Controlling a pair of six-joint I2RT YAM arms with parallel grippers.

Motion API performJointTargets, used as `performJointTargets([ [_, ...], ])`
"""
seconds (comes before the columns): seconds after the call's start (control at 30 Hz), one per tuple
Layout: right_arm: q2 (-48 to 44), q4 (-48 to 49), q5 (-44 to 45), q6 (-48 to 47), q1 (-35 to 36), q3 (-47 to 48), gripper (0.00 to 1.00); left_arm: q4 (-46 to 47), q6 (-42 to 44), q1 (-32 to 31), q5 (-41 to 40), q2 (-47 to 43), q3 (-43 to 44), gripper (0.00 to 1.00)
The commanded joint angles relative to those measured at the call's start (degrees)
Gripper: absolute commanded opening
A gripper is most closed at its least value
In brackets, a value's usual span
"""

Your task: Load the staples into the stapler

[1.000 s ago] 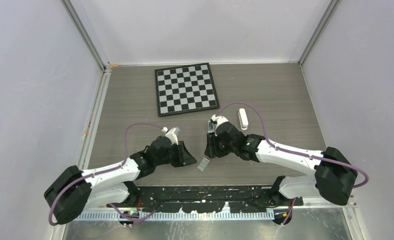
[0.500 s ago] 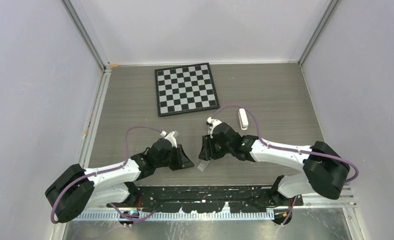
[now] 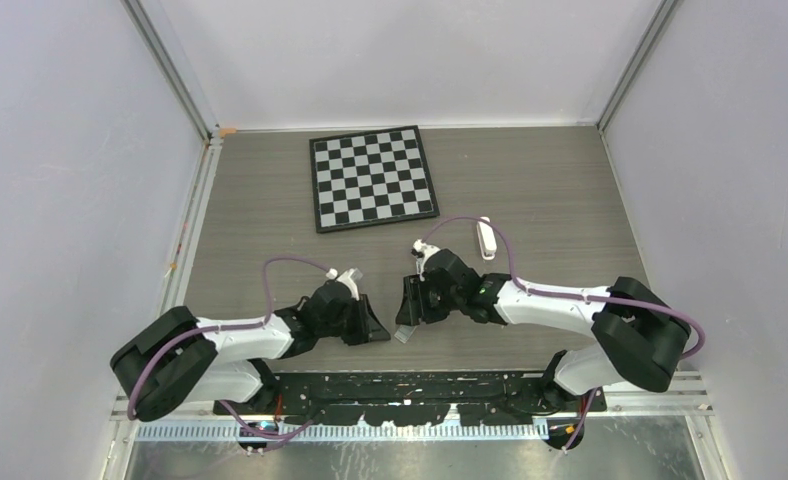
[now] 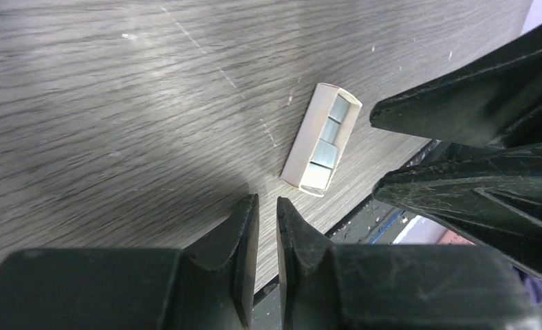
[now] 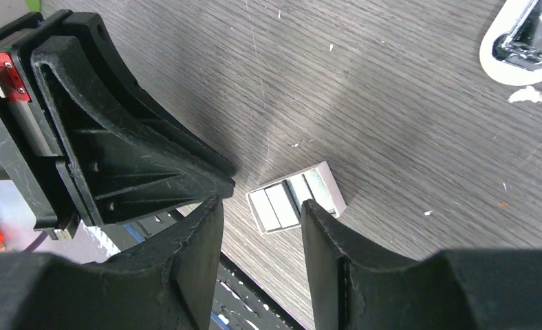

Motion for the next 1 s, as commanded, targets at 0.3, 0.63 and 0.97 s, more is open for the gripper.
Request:
performJointTargets([
  [0.3, 1.93, 7.05, -1.98, 2.56, -0.09, -1.38, 0.51, 8.74, -1.28, -2.96, -1.35, 6.59, 1.17, 0.15],
  [0.63, 4.28, 7.23, -2.44, 2.94, -0.10, -1.36, 0.51, 8.70, -1.19, -3.08, -2.72, 6.56, 0.97, 0.12],
  [0.97, 5.57, 8.03, -4.44, 3.55, -0.02, -1.44, 0.51, 8.61, -0.90, -3.08, -3.11, 5.96, 0.94, 0.12],
])
